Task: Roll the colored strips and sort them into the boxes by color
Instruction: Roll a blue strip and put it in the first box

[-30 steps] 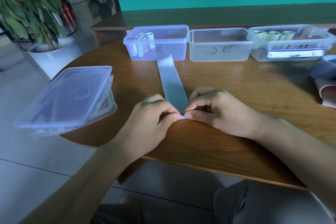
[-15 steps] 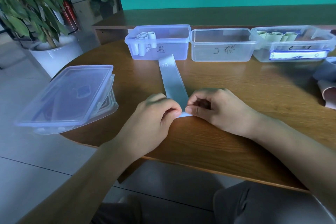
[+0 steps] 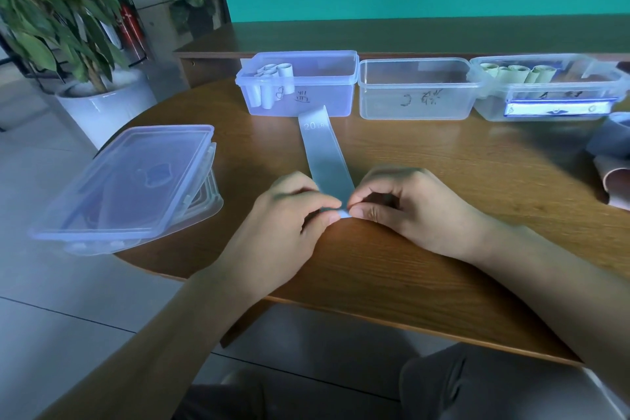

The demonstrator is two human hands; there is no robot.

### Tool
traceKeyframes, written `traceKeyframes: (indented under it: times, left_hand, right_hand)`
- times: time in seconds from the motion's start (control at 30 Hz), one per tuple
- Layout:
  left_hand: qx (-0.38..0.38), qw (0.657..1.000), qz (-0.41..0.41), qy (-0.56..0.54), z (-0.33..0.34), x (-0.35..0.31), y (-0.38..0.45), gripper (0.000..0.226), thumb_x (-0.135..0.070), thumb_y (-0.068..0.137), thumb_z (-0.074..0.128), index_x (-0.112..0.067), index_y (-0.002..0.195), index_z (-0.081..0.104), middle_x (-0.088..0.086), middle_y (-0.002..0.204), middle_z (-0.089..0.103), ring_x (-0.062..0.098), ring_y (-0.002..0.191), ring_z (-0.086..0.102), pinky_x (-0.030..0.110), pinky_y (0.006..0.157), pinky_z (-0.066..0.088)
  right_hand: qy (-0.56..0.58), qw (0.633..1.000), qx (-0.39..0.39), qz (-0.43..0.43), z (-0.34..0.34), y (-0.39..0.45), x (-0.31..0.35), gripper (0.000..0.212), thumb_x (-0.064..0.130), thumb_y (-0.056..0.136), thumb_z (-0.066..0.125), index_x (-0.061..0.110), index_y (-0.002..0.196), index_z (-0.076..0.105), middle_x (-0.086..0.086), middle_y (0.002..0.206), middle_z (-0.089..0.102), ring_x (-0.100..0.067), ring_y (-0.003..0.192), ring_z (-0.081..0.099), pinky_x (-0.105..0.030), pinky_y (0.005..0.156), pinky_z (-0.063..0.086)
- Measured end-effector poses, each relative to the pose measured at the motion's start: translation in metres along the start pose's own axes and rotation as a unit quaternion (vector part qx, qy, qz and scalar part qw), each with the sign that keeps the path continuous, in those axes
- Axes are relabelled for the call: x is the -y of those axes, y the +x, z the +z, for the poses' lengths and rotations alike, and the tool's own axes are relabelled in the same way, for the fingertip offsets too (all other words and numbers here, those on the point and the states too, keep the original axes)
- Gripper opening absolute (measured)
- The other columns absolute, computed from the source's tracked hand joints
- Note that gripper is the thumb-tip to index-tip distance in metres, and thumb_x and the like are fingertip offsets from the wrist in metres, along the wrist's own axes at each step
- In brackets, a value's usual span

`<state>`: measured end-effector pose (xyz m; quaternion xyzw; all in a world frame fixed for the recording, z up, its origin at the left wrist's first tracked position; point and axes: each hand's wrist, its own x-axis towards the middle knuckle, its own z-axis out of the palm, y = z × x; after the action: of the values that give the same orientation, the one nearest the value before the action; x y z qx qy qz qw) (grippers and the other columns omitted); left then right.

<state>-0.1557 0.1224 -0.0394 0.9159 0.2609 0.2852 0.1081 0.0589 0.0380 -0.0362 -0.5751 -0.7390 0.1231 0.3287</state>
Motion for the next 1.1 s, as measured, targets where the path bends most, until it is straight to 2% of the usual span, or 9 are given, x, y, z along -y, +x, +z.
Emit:
traceKeyframes:
  times: [0.1,0.23,0.33,0.43,0.5,0.6,0.77,0.9,1.1]
  left_hand:
    - [0.005,1.000,0.016,-0.001,-0.001,-0.003,0.000,0.009,-0.022,0.093,0.068,-0.023,0.100,0.073,-0.011,0.100,0.061,0.004,0.093,0.054,0.017,0.080,0.047]
    - [0.005,1.000,-0.005,0.006,-0.001,-0.004,0.002,0.009,-0.029,0.092,0.069,-0.026,0.099,0.071,-0.015,0.096,0.062,-0.001,0.089,0.044,0.008,0.073,0.037]
    - [0.013,1.000,-0.017,0.010,0.000,-0.002,0.003,0.014,-0.034,0.093,0.066,-0.028,0.104,0.071,-0.015,0.100,0.063,0.000,0.091,0.045,0.008,0.074,0.036]
    - [0.012,1.000,-0.022,0.010,0.001,-0.001,0.003,0.018,-0.038,0.094,0.064,-0.028,0.108,0.071,-0.015,0.103,0.063,0.002,0.092,0.047,0.008,0.074,0.035]
    - [0.010,1.000,-0.019,0.012,0.002,0.000,0.004,0.020,-0.039,0.094,0.063,-0.027,0.108,0.070,-0.015,0.103,0.063,0.003,0.093,0.047,0.012,0.074,0.039]
    - [0.000,1.000,-0.015,0.008,0.003,0.003,0.005,0.020,-0.036,0.094,0.063,-0.025,0.108,0.072,-0.013,0.105,0.064,0.005,0.098,0.051,0.027,0.080,0.050]
    - [-0.038,0.999,0.000,-0.004,0.002,0.002,0.004,0.016,-0.027,0.094,0.065,-0.020,0.105,0.075,-0.009,0.105,0.063,0.006,0.100,0.055,0.017,0.081,0.047]
    - [-0.014,1.000,-0.003,0.004,0.004,0.003,0.006,0.014,-0.027,0.095,0.065,-0.023,0.106,0.073,-0.011,0.105,0.065,0.006,0.097,0.054,0.023,0.079,0.050]
    - [-0.009,1.000,-0.011,-0.002,0.004,0.007,0.010,0.016,-0.027,0.098,0.060,-0.026,0.108,0.072,-0.014,0.106,0.066,0.006,0.102,0.053,0.030,0.085,0.050]
  right_hand:
    - [-0.005,1.000,-0.002,0.003,0.000,0.002,-0.002,0.009,0.024,0.097,0.069,0.022,0.101,0.076,0.009,0.096,0.067,-0.010,0.090,0.064,-0.021,0.078,0.047]
    - [-0.021,1.000,-0.020,0.004,0.002,0.005,-0.005,0.010,0.024,0.098,0.068,0.021,0.101,0.077,0.009,0.093,0.067,-0.007,0.086,0.063,-0.014,0.075,0.042]
    - [-0.046,0.998,-0.043,-0.006,0.005,0.005,-0.006,0.010,0.025,0.096,0.069,0.021,0.102,0.077,0.008,0.095,0.066,-0.007,0.086,0.061,-0.016,0.075,0.044]
    - [-0.023,0.998,-0.050,-0.011,0.004,0.004,-0.004,0.010,0.023,0.094,0.072,0.021,0.103,0.074,0.007,0.099,0.064,-0.012,0.090,0.062,-0.020,0.077,0.048]
    - [-0.018,0.999,-0.033,-0.012,0.003,0.004,-0.004,0.009,0.023,0.094,0.073,0.023,0.103,0.074,0.008,0.101,0.064,-0.014,0.093,0.062,-0.023,0.078,0.049]
    - [-0.015,1.000,-0.026,-0.003,0.004,0.006,-0.005,0.008,0.023,0.095,0.072,0.025,0.102,0.074,0.010,0.101,0.064,-0.012,0.092,0.062,-0.028,0.078,0.051]
    - [-0.017,0.999,-0.029,0.002,0.004,0.008,-0.007,0.009,0.025,0.096,0.070,0.024,0.103,0.075,0.012,0.100,0.065,-0.009,0.089,0.062,-0.025,0.077,0.050]
    - [-0.031,0.999,-0.040,0.005,0.004,0.010,-0.009,0.012,0.028,0.096,0.068,0.024,0.104,0.076,0.012,0.099,0.066,-0.008,0.089,0.062,-0.022,0.077,0.049]
    - [-0.057,0.996,-0.062,-0.023,0.008,0.011,-0.010,0.015,0.030,0.096,0.067,0.023,0.106,0.076,0.010,0.104,0.061,-0.007,0.097,0.061,-0.014,0.081,0.044]
